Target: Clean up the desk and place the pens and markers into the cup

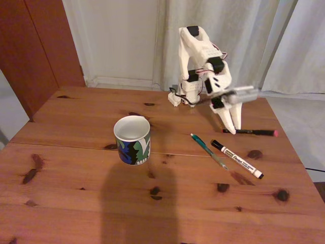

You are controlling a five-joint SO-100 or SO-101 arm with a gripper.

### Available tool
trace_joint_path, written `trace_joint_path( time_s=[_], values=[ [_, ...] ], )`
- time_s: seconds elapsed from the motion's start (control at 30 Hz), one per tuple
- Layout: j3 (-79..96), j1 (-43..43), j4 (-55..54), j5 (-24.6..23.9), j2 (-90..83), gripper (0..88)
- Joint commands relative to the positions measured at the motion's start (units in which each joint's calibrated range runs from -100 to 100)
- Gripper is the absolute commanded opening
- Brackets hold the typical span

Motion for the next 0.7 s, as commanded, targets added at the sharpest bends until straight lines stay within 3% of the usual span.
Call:
trace_joint_path(
  time_s=[0.0, 0.67],
  values=[
    [-1.48, 5.53, -6.64, -0.2, -4.74, 0.8],
    [-1.48, 32.79, -30.12, -0.31, -6.06, 0.8]
  ],
)
